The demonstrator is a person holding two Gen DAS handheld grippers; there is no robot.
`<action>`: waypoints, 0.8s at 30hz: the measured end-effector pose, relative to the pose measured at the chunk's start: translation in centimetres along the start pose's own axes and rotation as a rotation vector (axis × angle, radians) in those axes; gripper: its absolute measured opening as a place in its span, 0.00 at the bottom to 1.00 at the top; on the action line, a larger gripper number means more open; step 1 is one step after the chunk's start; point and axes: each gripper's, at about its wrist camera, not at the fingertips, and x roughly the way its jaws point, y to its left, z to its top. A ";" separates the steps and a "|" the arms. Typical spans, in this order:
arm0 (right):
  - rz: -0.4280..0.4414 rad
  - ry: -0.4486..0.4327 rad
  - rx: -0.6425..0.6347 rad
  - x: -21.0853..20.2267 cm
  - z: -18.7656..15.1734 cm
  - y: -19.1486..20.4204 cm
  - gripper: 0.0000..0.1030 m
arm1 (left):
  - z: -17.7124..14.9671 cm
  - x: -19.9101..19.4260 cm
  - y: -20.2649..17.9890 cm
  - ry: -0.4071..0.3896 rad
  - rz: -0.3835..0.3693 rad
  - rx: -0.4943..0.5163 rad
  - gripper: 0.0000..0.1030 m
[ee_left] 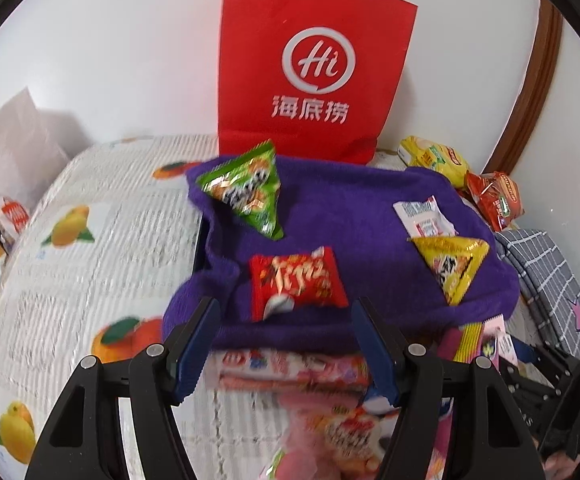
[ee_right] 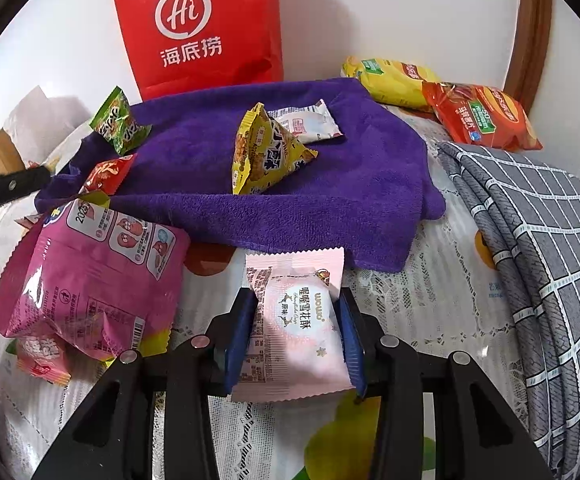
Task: Organize snacks
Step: 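Lift the pink packet with right tool while left tool grasps the panda-print pink bag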
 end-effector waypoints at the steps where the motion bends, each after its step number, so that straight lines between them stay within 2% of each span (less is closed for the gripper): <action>1: 0.000 0.000 0.000 0.0 0.0 0.0 0.41 | -0.3 -0.1 0.2 0.007 -0.007 -0.008 0.64; 5: 0.003 0.000 0.000 0.0 0.0 -0.1 0.41 | -1.9 -1.5 0.8 0.019 -0.046 -0.033 0.64; 9: 0.008 -0.001 0.004 -0.1 0.0 -0.2 0.41 | -3.4 -2.4 0.1 0.038 -0.051 -0.020 0.64; 12: 0.011 -0.001 0.007 -0.1 0.0 -0.2 0.41 | -4.2 -2.9 -0.6 0.060 -0.084 -0.020 0.64; 18: 0.016 -0.002 0.011 0.0 0.0 -0.3 0.41 | -5.4 -3.8 -3.0 0.078 -0.089 0.033 0.67; 24: 0.018 -0.003 0.015 0.0 0.0 -0.3 0.41 | -6.3 -2.5 -4.7 0.132 -0.078 0.053 0.67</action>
